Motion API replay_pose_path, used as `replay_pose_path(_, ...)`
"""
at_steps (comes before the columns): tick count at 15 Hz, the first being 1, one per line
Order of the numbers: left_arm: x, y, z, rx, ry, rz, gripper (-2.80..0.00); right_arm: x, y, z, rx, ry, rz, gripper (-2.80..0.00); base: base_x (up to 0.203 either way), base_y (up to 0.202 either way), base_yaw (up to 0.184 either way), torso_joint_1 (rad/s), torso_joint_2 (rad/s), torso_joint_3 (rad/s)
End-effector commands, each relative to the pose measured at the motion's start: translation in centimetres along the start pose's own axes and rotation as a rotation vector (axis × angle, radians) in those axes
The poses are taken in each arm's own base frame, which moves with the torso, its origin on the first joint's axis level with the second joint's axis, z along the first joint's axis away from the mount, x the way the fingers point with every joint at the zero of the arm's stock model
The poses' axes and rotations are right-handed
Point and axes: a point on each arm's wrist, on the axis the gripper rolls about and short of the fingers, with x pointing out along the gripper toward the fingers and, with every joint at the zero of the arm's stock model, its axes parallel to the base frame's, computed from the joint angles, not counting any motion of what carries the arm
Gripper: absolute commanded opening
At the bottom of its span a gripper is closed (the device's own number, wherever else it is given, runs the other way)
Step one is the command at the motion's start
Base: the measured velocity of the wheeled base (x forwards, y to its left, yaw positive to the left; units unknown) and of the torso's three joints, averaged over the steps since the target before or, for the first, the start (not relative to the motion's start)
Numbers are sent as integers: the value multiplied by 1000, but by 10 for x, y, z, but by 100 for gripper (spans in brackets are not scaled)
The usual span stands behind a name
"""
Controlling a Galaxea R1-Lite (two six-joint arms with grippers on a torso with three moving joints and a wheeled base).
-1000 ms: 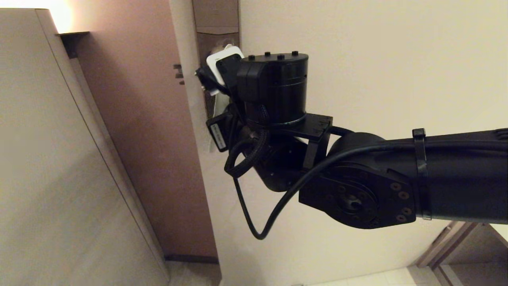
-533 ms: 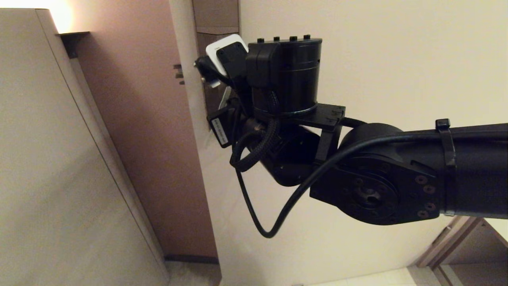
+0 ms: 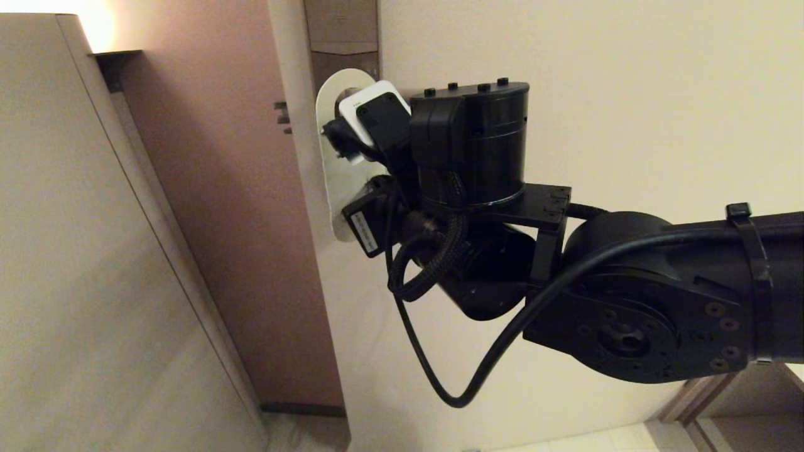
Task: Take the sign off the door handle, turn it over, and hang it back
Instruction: Hang the sign back with the other side facing out
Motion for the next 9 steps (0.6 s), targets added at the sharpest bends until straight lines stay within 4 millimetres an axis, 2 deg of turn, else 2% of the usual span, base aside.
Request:
replay_pose_path(1, 0, 0, 0, 0, 1, 0, -280, -4, 1, 5, 5, -17, 17, -280, 0, 0, 0, 0, 0, 0)
replay_pose_path(6, 0, 0, 0, 0, 1, 0, -280, 3, 12, 5, 8, -39, 73, -280, 0, 0, 0, 0, 0, 0)
replay_pose_path(9, 0, 0, 0, 0, 0, 0, -280, 18, 21, 11, 25, -76, 97, -280, 0, 0, 0, 0, 0, 0)
